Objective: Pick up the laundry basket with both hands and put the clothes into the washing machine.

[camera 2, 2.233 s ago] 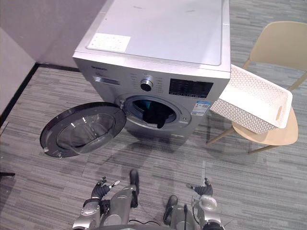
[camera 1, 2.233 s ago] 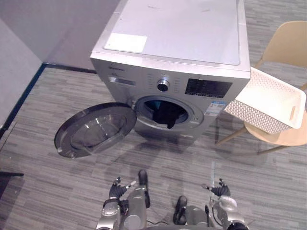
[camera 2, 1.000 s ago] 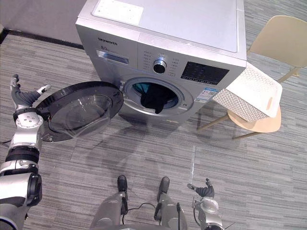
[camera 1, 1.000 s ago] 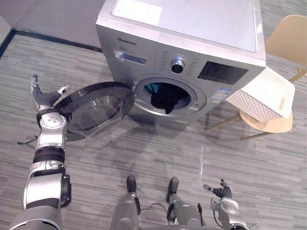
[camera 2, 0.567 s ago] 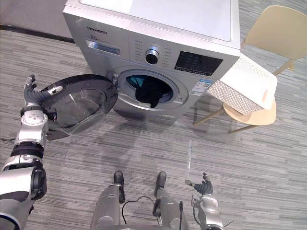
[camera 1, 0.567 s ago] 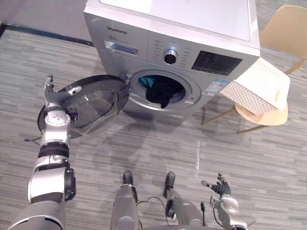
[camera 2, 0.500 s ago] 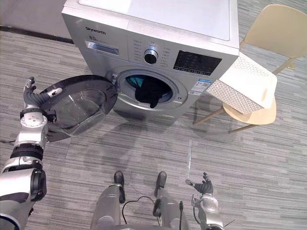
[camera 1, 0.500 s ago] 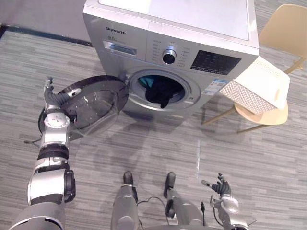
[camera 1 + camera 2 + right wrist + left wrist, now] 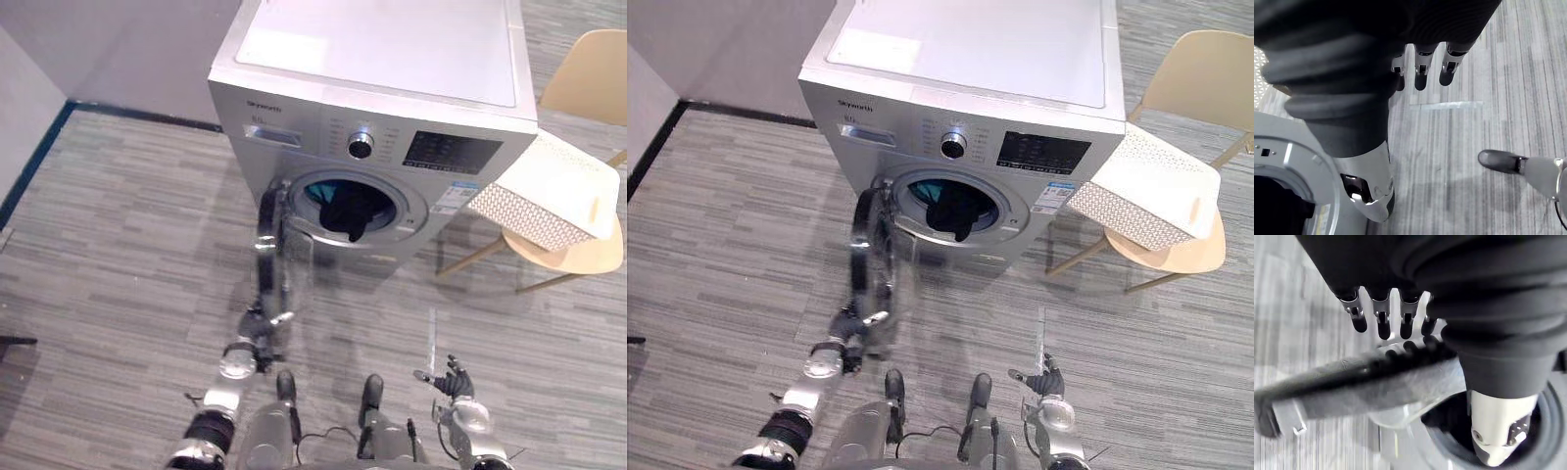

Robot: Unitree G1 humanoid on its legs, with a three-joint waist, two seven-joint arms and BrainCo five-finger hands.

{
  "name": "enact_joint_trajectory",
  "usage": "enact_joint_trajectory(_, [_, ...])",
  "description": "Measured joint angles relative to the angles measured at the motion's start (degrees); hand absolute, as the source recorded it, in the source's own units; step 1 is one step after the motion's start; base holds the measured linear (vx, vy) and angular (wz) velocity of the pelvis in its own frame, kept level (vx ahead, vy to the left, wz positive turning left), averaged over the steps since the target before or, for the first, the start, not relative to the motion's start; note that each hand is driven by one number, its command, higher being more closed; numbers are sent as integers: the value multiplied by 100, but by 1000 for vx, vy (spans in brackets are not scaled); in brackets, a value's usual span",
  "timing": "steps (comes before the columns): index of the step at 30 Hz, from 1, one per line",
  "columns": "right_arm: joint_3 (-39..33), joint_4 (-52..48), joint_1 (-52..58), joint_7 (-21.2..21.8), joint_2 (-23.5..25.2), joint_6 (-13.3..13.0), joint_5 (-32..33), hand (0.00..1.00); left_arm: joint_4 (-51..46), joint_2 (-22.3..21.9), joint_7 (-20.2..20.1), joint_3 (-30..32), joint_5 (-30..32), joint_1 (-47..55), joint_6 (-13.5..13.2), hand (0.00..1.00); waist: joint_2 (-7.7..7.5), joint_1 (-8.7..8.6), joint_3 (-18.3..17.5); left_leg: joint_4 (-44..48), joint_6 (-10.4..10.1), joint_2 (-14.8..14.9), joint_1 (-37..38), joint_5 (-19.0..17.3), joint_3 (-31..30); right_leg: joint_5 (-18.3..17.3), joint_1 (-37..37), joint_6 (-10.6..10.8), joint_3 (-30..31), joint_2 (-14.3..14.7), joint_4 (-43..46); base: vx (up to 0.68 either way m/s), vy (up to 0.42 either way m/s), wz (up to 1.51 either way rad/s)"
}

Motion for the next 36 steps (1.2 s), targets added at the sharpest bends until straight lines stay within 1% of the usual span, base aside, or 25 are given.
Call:
enact_joint_trajectory(2, [141, -1, -11, 3, -75, 8, -17, 0, -287, -50, -161, -242, -169, -217, -51, 0, 123, -184, -31, -40, 8, -6, 26, 5, 63, 1, -46, 1, 82, -3, 17, -20, 32, -24])
enact_joint_trajectory(4, [156, -9, -20, 4, -130, 10, -16, 0, -203, -115, -168, -248, -233, -766, -58, 0, 207, -237, -38, -139, 5, -1, 42, 29, 264, 30, -226, 32, 281, 4, 52, -40, 19, -50])
enact_joint_trajectory(6, [190, -13, -86, 3, -236, 18, -16, 0, 435, -14, -110, -209, -227, -1698, -84, 0, 308, -369, 23, -275, 18, -25, 21, 112, 458, 118, -409, 53, 482, 0, 36, -50, 8, -52])
enact_joint_trajectory(7, [261, -11, -151, 2, -329, 28, -16, 0, 1105, 165, 13, -133, -132, -2403, -92, 0, 330, -500, 56, -344, 32, -31, -15, 138, 635, 216, -565, 48, 658, 9, 14, -44, -5, -74])
enact_joint_trajectory(8, [303, -46, -247, -2, -400, 27, -14, 0, 1868, 374, 141, 16, -14, -3135, -85, 0, 302, -645, 168, -357, 35, -28, -28, 138, 820, 337, -662, 64, 863, 25, -54, -44, -9, -85])
enact_joint_trajectory(9, [318, -104, -303, -6, -437, 19, -11, 0, 2299, 577, 229, 52, 98, -3594, -72, 0, 273, -706, 260, -354, 35, -30, -51, 136, 919, 402, -742, 81, 989, 31, -90, -49, -16, -83])
enact_joint_trajectory(10, [323, -210, -343, -11, -474, 0, -9, 0, 2704, 937, 311, 55, 257, -4135, -51, 0, 196, -847, 361, -331, 36, -25, -164, 133, 1055, 502, -900, 102, 1153, 39, -151, -76, -41, -79])
enact_joint_trajectory(11, [321, -346, -331, -18, -499, -37, 3, 0, 2962, 1407, 350, 57, 452, -4746, -43, 0, 53, -938, 496, -258, 52, 39, -347, 116, 1237, 637, -1129, 127, 1367, 51, -224, -67, -39, -69])
enact_joint_trajectory(12, [320, -422, -300, -19, -493, -39, 25, 0, 3003, 1591, 356, 65, 514, -4947, -42, 0, 6, -965, 544, -171, 63, 72, -457, 86, 1286, 694, -1219, 111, 1420, 42, -260, -68, -41, -55])
enact_joint_trajectory(13, [316, -631, -139, -23, -459, -60, 72, 0, 3008, 1807, 366, 145, 573, -5237, -15, 0, -46, -976, 613, 37, 64, 164, -676, 4, 1343, 749, -1371, 116, 1516, 80, -285, -60, -40, -27])
enact_joint_trajectory(14, [304, -899, 117, -34, -393, -75, 143, 0, 2994, 1908, 368, 235, 597, -5396, 19, 0, -55, -949, 718, 347, 32, 314, -883, -128, 1345, 788, -1428, 122, 1514, 140, -334, -66, -57, -19])
enact_joint_trajectory(16, [325, -1096, 346, -34, -302, -131, 236, 0, 2982, 1864, 390, 270, 609, -5352, 51, 0, -51, -894, 743, 665, -4, 503, -1094, -281, 1307, 802, -1485, 109, 1492, 244, -350, -41, -82, -9])
enact_joint_trajectory(17, [330, -1322, 515, -42, -178, -220, 268, 0, 2862, 1807, 450, 283, 611, -5357, 62, 0, -49, -837, 742, 881, -27, 646, -1304, -379, 1251, 805, -1575, 106, 1417, 319, -348, -26, -78, 0])
enact_joint_trajectory(19, [332, -1431, 568, -49, -103, -278, 269, 0, 2676, 1724, 475, 319, 609, -5353, 60, 0, -45, -809, 745, 988, -27, 687, -1432, -385, 1171, 805, -1613, 104, 1300, 338, -349, 6, -55, 17])
enact_joint_trajectory(21, [389, -1557, 568, -131, -56, -293, 281, 0, 2323, 1504, 591, 550, 607, -5157, 48, 0, -44, -776, 745, 997, -25, 684, -1418, -381, 1018, 801, -1506, 99, 1176, 340, -345, 40, -40, 28])
enact_joint_trajectory(23, [405, -1603, 567, -160, -43, -314, 305, 0, 2123, 1381, 621, 562, 608, -5017, 39, 0, -40, -740, 742, 996, -23, 670, -1379, -378, 930, 785, -1415, 84, 1052, 335, -345, 39, -18, 29])
enact_joint_trajectory(25, [405, -1592, 583, -195, -38, -345, 333, 0, 1525, 1095, 715, 629, 607, -4405, -70, 0, -28, -621, 739, 957, -23, 620, -1177, -378, 797, 650, -1139, -22, 898, 304, -333, 56, -14, 37])
enact_joint_trajectory(27, [408, -1583, 626, -255, 32, -348, 373, 0, 737, 775, 804, 632, 529, -3387, -185, 0, -12, -464, 728, 757, -57, 552, -859, -352, 625, 446, -837, -59, 727, 295, -223, 55, -27, 46])
enact_joint_trajectory(29, [403, -1541, 700, -274, 91, -331, 365, 0, 123, 469, 839, 592, 393, -2274, -228, 0, 40, -383, 653, 470, -102, 466, -556, -287, 456, 180, -634, -68, 552, 275, -9, 62, -50, 51])
enact_joint_trajectory(30, [381, -1484, 705, -274, 110, -322, 363, 0, 0, 396, 840, 598, 336, -1932, -231, 0, 42, -317, 621, 389, -108, 437, -454, -212, 437, 129, -575, -77, 510, 249, 36, 112, -36, 50])
enact_joint_trajectory(32, [261, -1168, 698, -275, 141, -213, 223, 0, -255, 135, 781, 667, 58, -532, -270, 0, 150, -256, 360, -36, -150, 295, -68, -46, 262, -82, -268, -65, 256, 207, 77, 129, -21, 53])
enact_joint_trajectory(33, [227, -1051, 688, -275, 135, -204, 192, 0, -274, 64, 761, 726, 2, -223, -270, 0, 173, -208, 314, -126, -168, 251, 52, -24, 232, -127, -168, -55, 222, 208, 76, 153, -13, 42])
enact_joint_trajectory(34, [133, -844, 664, -269, 120, -162, 106, 0, -321, -91, 661, 927, -186, 399, -271, 0, 241, -96, 232, -241, -185, 224, 280, -10, 154, -216, 62, -52, 120, 201, 75, 158, -6, 42])
enact_joint_trajectory(35, [121, -675, 636, -262, 77, -133, 27, 0, -321, -177, 613, 1086, -259, 823, -274, 0, 301, -29, 161, -246, -186, 196, 386, -10, 63, -295, 240, -44, -7, 191, 76, 148, -2, 47])
enact_joint_trajectory(36, [122, -582, 611, -255, 47, -113, -7, 0, -316, -214, 553, 1174, -298, 995, -275, 0, 328, 5, 135, -245, -195, 182, 428, -4, -7, -330, 320, -37, -65, 185, 75, 91, -6, 67])
